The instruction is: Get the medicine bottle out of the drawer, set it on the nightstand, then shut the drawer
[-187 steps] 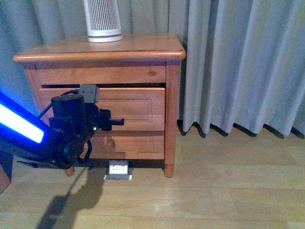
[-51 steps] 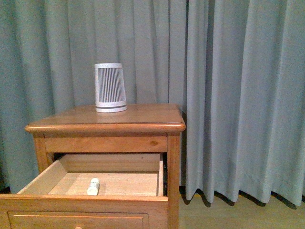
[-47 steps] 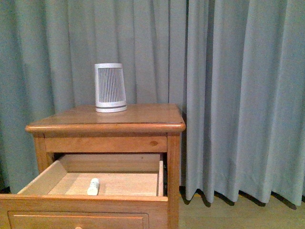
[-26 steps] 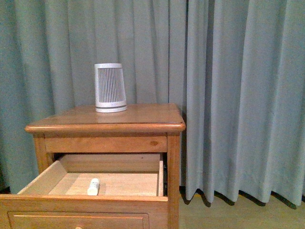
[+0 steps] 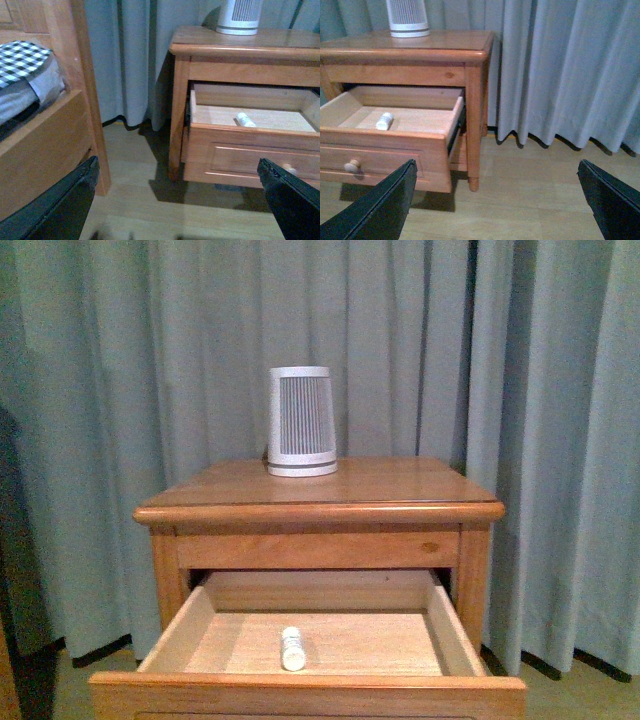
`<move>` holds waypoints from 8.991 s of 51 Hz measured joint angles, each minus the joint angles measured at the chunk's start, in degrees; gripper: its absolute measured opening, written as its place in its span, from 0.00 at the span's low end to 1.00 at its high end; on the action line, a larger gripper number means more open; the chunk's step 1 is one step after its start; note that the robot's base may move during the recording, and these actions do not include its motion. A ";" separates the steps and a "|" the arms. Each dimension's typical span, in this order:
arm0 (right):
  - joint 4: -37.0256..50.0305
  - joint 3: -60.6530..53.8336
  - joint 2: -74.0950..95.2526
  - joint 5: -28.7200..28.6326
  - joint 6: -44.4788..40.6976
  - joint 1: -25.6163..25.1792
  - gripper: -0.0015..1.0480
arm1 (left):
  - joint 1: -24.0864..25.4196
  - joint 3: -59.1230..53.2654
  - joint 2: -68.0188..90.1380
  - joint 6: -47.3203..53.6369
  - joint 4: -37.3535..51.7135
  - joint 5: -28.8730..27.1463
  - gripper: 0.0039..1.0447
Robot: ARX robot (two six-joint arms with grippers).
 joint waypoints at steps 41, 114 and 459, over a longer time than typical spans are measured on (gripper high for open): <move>14.32 28.94 59.25 5.11 10.25 2.29 0.93 | 0.02 0.00 -0.07 0.00 0.00 -0.15 0.94; 10.73 89.31 137.85 14.53 12.07 17.57 0.93 | 0.02 0.00 -0.07 0.00 0.00 -0.15 0.94; -0.04 0.00 0.31 0.07 0.07 0.37 0.03 | 0.02 0.00 -0.07 0.02 0.00 -0.13 0.94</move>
